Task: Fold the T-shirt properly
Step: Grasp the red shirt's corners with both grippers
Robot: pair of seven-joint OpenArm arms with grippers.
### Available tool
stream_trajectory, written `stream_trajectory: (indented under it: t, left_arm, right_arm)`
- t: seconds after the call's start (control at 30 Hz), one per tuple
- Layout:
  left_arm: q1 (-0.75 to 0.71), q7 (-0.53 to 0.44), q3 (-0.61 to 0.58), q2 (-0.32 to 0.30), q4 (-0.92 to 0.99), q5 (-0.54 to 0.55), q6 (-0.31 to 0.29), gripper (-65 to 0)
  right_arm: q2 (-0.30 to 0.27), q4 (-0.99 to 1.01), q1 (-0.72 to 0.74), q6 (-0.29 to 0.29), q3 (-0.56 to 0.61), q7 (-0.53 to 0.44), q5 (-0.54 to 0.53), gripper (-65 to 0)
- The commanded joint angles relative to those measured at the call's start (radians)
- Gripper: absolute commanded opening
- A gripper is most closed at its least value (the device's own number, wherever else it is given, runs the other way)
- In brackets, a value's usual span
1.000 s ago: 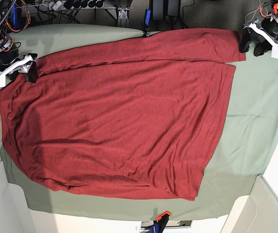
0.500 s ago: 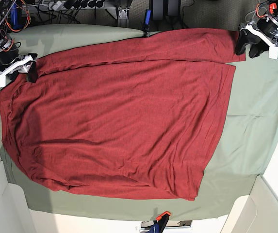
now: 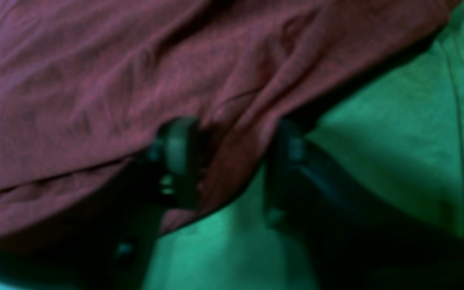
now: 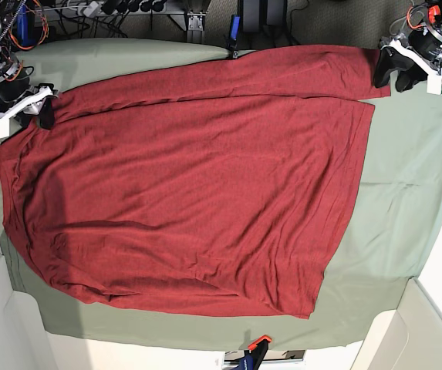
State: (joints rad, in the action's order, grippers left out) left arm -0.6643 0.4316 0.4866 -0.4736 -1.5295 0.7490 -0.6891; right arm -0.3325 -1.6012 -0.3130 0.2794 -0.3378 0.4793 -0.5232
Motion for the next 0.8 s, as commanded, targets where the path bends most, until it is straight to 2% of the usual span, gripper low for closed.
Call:
stream_trajectory:
  t: [0.0, 0.1, 0.17, 0.23, 0.33, 0.6, 0.77]
  left_arm:
    - [-0.006, 0.030, -0.007, -0.009, -0.015, -0.006, -0.009, -26.3]
    - [-0.007, 0.030, -0.030, -0.008, -0.036, -0.013, -0.009, -46.6]
    - [-0.006, 0.031, -0.039, -0.008, -0.055, -0.013, -0.009, -52.2]
    - [-0.006, 0.030, -0.039, -0.009, -0.071, -0.013, -0.009, -55.6]
    - [-0.006, 0.030, -0.039, -0.009, -0.078, -0.014, -0.009, -64.6]
    - [-0.006, 0.035, 0.020, -0.009, -0.097, -0.013, -0.009, -65.0]
    - [-0.018, 0.131, 0.079, -0.019, -0.180, 0.055, -0.009, -65.0]
  right_arm:
    - [-0.014, -0.011, 0.005, 0.017, -0.004, -0.039, 0.006, -47.8]
    - [-0.014, -0.011, 0.005, 0.040, -0.004, -0.063, 0.046, -60.3]
    - [-0.014, -0.011, 0.005, 0.039, -0.004, -0.063, 0.049, -65.0]
    - [-0.014, -0.011, 0.005, 0.039, -0.004, -0.063, 0.049, -65.0]
    - [-0.014, -0.011, 0.005, 0.039, -0.004, -0.063, 0.049, -65.0]
    - [-0.014, -0.012, 0.005, 0.044, -0.007, -0.061, 0.049, -65.0]
    - [-0.014, -0.027, 0.005, 0.077, -0.035, -0.057, 0.043, -65.0]
